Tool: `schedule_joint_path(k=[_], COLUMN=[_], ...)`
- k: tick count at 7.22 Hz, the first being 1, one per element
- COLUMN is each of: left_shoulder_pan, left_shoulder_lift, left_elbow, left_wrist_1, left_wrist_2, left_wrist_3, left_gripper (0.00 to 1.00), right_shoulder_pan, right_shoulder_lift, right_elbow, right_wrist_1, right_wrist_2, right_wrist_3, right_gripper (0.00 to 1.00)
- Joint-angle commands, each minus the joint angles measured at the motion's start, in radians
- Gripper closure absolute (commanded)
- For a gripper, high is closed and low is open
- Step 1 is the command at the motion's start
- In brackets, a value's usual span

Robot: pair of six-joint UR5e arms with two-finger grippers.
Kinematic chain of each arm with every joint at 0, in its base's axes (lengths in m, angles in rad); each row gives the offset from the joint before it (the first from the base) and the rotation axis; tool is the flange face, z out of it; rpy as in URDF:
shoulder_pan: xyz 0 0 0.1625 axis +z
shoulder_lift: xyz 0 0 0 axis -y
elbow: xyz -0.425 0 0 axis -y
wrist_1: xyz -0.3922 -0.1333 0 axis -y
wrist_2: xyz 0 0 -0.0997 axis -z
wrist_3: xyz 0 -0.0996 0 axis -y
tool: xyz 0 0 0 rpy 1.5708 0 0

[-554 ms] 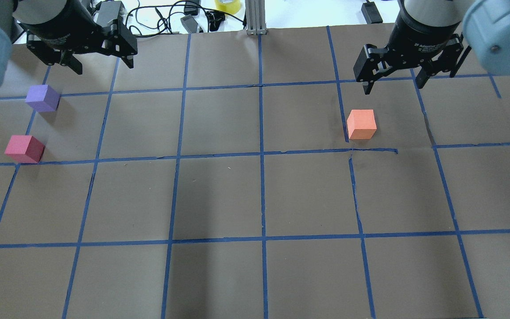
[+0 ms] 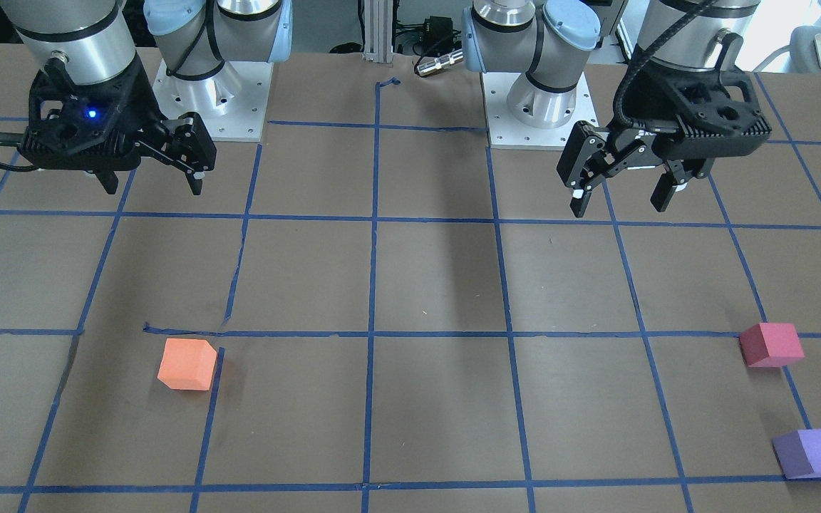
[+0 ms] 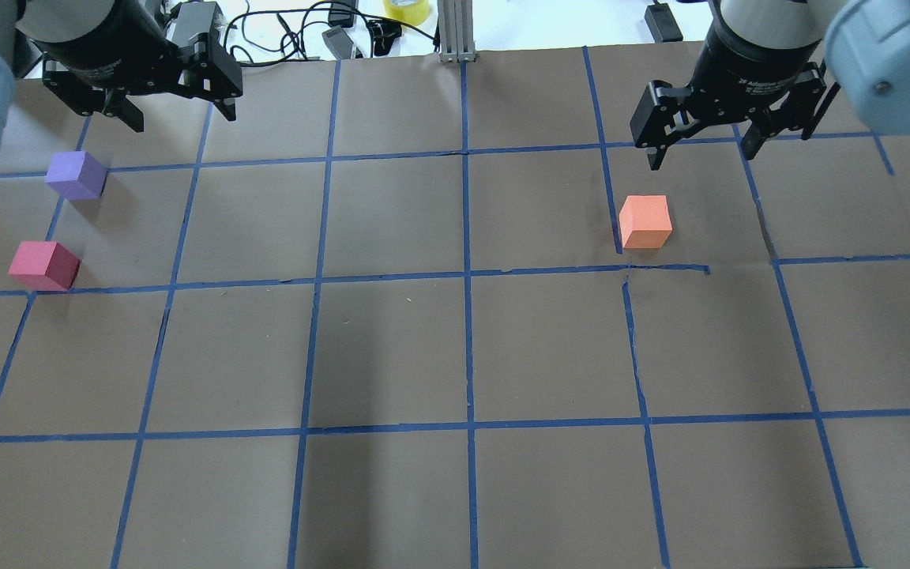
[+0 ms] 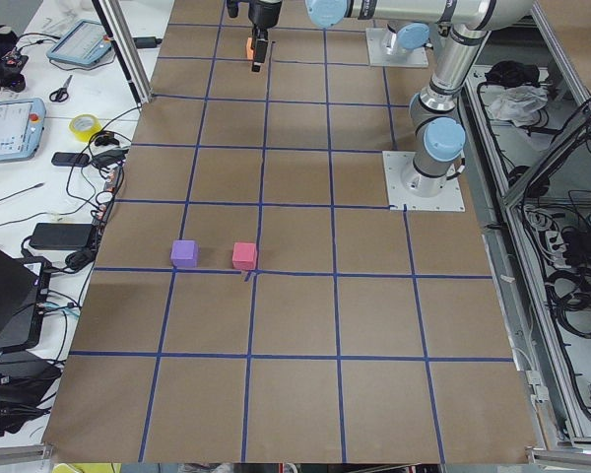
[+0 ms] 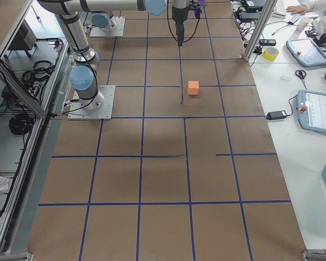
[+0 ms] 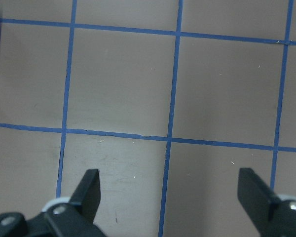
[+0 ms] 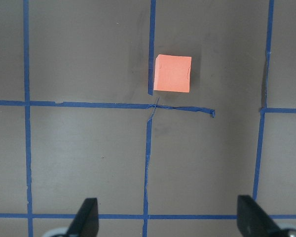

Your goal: Arrange blocks in a line

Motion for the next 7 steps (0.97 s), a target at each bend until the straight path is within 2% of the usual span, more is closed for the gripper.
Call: schedule_joint_path(k=[1, 7], left_shoulder_pan=[0.002, 0.002], left_shoulder_lift=[-0.013, -0.007], left_elbow=[0.001, 0.001], left_wrist_1=[0.001, 0.003], left_wrist_2=[-0.002, -0.002], left_wrist_3=[0.002, 0.003], left_gripper=[0.00, 0.00], right_shoulder_pan=[0.000, -0.030], right_shoulder_lift=[0.002, 0.020], right_elbow=[0.000, -0.012], right_wrist_1=[-0.002, -0.019], right_wrist_2=[0.002, -0.002], right_wrist_3=[-0.007, -0.010], right_gripper=[0.00, 0.00])
